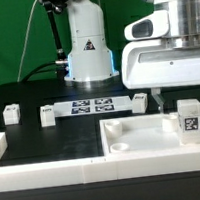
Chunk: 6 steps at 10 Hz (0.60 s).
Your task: Assemble one leg
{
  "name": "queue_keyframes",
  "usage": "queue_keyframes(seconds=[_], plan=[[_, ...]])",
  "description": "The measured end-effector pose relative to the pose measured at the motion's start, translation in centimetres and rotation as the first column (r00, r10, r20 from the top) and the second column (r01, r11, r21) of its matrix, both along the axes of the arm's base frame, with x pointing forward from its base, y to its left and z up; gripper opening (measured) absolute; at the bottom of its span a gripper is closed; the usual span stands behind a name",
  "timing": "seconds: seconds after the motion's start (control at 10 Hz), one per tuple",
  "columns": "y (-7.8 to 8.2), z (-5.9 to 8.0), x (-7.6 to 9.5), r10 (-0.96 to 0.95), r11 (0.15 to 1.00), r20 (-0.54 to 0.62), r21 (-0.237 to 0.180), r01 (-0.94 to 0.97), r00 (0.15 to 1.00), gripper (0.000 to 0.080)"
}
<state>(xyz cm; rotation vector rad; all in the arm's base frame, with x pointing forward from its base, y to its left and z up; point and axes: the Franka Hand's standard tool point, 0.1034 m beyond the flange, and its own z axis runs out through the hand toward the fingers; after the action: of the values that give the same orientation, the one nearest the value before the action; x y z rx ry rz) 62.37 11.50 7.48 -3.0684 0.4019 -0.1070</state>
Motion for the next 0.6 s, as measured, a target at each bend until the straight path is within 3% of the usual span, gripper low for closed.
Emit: queue_keyframes(seconds=[0.2, 0.5, 0.6], plan=[[-0.76, 0.00, 0.14, 0.145, 0.989, 0.006, -0.017, -0.145, 0.989, 0.0648], [-0.81, 0.00, 0.14, 0.155, 0.988, 0.006, -0.020, -0.155, 0.988, 0.0618], [-0.80, 0.00, 0.14, 0.151, 0.988, 0.006, -0.019, -0.151, 0.989, 0.0440]])
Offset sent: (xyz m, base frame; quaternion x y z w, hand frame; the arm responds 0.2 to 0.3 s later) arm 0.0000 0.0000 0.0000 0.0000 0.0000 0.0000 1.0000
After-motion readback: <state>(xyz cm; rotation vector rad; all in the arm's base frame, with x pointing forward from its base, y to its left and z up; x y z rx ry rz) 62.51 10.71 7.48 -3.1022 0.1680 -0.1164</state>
